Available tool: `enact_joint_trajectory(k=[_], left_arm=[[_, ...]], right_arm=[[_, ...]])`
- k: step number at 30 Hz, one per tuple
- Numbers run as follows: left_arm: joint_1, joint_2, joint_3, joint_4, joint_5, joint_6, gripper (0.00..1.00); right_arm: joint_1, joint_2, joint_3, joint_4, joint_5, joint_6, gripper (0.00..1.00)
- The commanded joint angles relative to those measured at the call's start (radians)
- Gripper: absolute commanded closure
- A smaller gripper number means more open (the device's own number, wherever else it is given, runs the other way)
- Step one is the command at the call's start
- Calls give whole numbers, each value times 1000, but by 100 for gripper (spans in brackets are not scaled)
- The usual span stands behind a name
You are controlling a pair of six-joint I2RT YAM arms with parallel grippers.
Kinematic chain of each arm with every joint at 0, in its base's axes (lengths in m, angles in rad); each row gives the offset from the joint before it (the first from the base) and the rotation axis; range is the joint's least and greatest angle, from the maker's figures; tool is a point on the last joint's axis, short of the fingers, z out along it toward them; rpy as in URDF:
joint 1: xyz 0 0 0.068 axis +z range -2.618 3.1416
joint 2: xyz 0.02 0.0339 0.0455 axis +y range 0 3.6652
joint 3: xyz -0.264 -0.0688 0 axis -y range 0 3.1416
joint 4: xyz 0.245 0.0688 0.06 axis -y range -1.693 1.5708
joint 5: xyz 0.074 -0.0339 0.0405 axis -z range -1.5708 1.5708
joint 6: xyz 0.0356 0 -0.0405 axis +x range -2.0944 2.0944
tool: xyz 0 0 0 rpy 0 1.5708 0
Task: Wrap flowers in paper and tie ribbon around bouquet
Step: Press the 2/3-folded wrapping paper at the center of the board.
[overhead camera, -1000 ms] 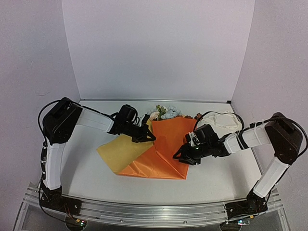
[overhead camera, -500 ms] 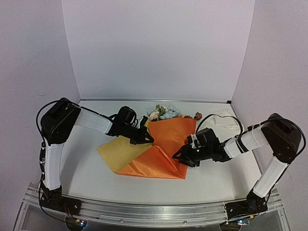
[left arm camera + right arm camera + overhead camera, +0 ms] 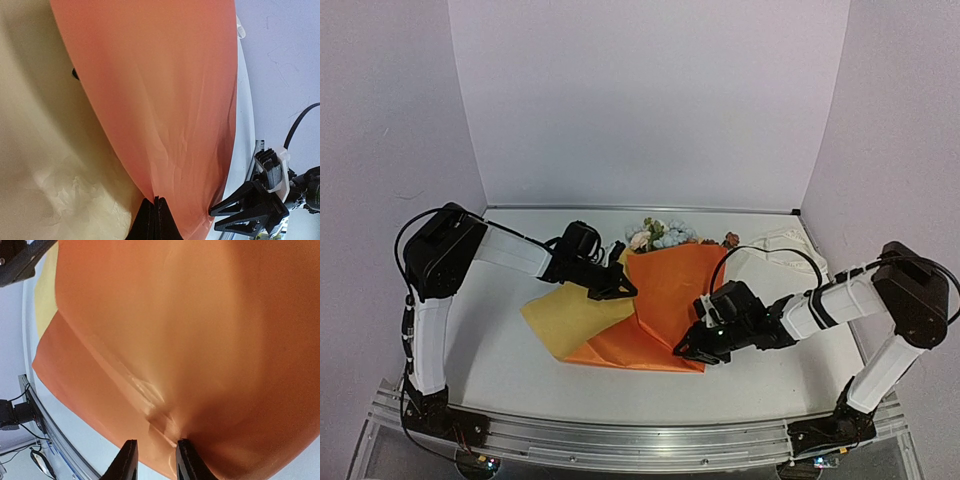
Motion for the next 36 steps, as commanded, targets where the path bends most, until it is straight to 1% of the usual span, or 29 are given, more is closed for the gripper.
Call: enact_joint_trajectory(k=[1,5,6,7,11,13,17,20,22,26,31,36], left_arm=[[6,-37,21,-18,28,24,100],[6,-48,29,-33,35,27,100],[6,-55,35,-45,34,32,98],[6,-67,39,-57,29,38,94],[5,-141,24,-88,-32,48,69],[5,-180,17,-127,-61,51,65],[-24,-251,19,-162,-100,53,64],[-71,-260,33,-178,-102,43,65],[-104,-234,26,-155,-73,20,70],[-141,-161,-12,-52,19,-47,81],[-163,-92,-46,71,73,-111,82],[-164,-40,-74,103,64,-136,83]], right_arm=[[25,18,17,-74,68,-27,73],[30,50,19,-73,78,-34,74],[31,56,21,-72,77,-34,74],[31,61,22,-72,76,-34,74],[33,76,27,-71,72,-34,74],[36,83,29,-69,70,-32,74],[40,90,34,-67,67,-30,74],[41,93,34,-66,66,-29,74],[41,91,34,-65,66,-29,74],[41,86,29,-63,67,-27,75],[43,77,23,-60,69,-25,75],[43,68,17,-52,74,-11,75]])
